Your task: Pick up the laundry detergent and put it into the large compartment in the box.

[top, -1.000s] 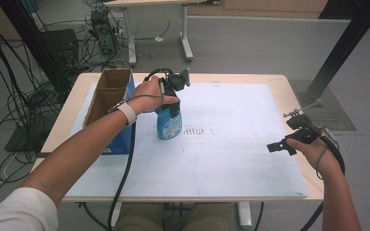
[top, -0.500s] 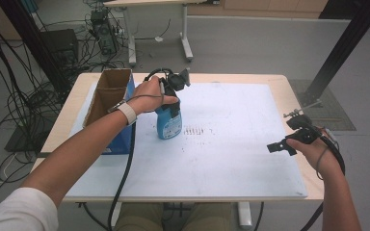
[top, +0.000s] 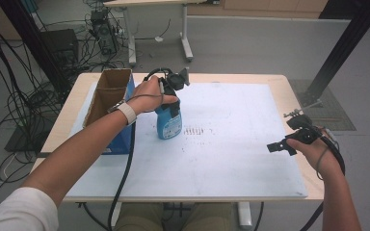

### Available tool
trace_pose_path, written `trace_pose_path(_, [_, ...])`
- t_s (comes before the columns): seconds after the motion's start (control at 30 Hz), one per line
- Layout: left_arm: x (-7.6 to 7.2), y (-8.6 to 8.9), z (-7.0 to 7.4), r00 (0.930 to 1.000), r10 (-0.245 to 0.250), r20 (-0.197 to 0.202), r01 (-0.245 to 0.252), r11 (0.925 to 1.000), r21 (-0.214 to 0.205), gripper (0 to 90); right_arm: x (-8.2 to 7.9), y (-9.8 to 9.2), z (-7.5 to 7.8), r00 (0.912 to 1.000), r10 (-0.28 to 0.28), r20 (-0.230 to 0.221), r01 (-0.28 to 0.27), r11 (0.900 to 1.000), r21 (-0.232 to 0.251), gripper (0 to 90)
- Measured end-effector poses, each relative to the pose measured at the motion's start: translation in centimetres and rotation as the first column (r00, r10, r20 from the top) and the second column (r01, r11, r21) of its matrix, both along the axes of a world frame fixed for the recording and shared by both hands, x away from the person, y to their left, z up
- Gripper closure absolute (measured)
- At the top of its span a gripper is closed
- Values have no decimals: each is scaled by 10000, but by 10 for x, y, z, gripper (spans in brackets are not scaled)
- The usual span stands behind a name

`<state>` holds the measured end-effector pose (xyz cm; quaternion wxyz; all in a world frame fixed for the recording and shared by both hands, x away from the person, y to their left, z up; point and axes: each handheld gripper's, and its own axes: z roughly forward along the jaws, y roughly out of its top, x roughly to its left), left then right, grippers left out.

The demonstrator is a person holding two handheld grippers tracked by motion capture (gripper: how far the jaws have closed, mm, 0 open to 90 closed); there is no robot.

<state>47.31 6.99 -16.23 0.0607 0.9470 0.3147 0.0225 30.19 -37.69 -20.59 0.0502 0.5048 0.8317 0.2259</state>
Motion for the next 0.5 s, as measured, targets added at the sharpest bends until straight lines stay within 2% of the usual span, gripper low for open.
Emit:
trace_pose_path(0.23, [-1, 2, 0, 10000, 34, 24, -34, 10000, -84, 389, -1, -1, 0, 10000, -20, -1, 20, 10000, 7, 103])
trace_pose_path(0.5, [-4, 2, 7, 9999, 161, 44, -160, 9997, -174, 389, -5, -2, 1, 10000, -67, 68, 67, 10000, 38, 103])
